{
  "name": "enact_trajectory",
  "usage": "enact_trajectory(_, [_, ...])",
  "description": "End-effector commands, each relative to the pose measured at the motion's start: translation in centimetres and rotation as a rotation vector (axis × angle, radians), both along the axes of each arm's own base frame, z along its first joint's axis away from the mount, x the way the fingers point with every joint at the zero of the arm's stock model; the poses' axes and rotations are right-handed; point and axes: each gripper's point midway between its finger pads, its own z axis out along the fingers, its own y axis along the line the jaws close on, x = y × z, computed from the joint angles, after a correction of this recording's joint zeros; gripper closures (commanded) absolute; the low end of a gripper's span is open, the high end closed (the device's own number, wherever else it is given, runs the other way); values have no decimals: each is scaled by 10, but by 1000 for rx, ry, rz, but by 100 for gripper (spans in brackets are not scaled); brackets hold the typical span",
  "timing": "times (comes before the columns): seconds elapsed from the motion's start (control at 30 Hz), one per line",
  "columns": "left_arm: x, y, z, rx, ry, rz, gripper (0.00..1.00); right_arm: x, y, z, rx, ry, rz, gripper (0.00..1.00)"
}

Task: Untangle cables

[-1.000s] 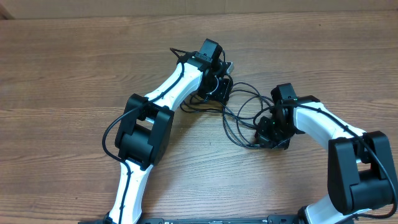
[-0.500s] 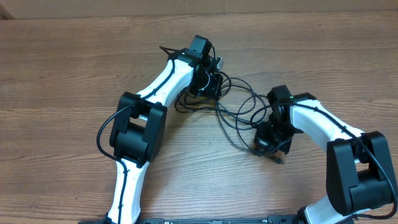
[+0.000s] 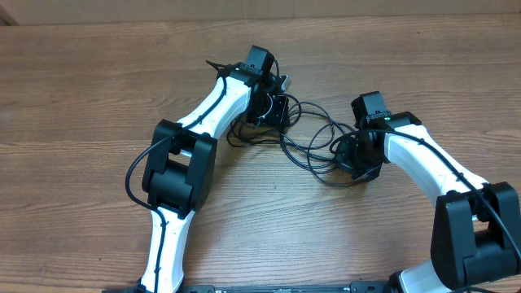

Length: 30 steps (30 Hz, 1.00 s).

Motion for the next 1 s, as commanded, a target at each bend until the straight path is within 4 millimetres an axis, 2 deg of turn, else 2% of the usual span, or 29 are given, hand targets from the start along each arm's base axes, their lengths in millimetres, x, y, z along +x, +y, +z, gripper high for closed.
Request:
enact_trajectory(0.0, [6, -9, 21, -91, 13, 0, 57, 11, -9, 5, -50, -49, -13, 89])
enact_trajectory(0.17, [25, -11, 77, -136, -74, 6, 28, 15, -6, 6, -32, -60, -38, 88])
enact_trajectory(0.27, [32, -13, 104, -151, -112, 6, 28, 18, -5, 7, -26, -73, -39, 88])
enact_trajectory(0.3, [32, -13, 110, -150, -116, 6, 31, 19, -5, 7, -25, -75, -53, 88])
enact_trajectory(0.33, [32, -13, 113, -150, -114, 7, 40, 20, -4, 7, -21, -76, -70, 88])
enact_trajectory(0.37, [30, -12, 114, -146, -103, 8, 56, 21, -4, 7, -17, -76, -92, 89])
enact_trajectory(0.4, [28, -11, 113, -141, -89, 13, 63, 22, -2, 8, -8, -78, -95, 89])
enact_trajectory(0.47, [19, -7, 109, -120, -47, 18, 86, 27, 3, 9, 22, -95, -92, 89])
enact_trajectory(0.53, [8, -3, 101, -86, 5, 19, 95, 33, 6, 11, 36, -121, -91, 92])
enact_trajectory(0.6, [-3, 2, 94, -34, 48, 20, 96, 42, 7, 13, 45, -159, -91, 93])
enact_trajectory(0.73, [-26, 11, 81, 81, 113, 13, 90, 56, 10, 12, 61, -227, -91, 93])
enact_trajectory(0.8, [-37, 14, 77, 133, 138, 1, 83, 57, 9, 10, 56, -237, -101, 94])
enact_trajectory(0.97, [-56, 6, 67, 183, 167, -38, 77, 53, 7, 1, 46, -209, -119, 94])
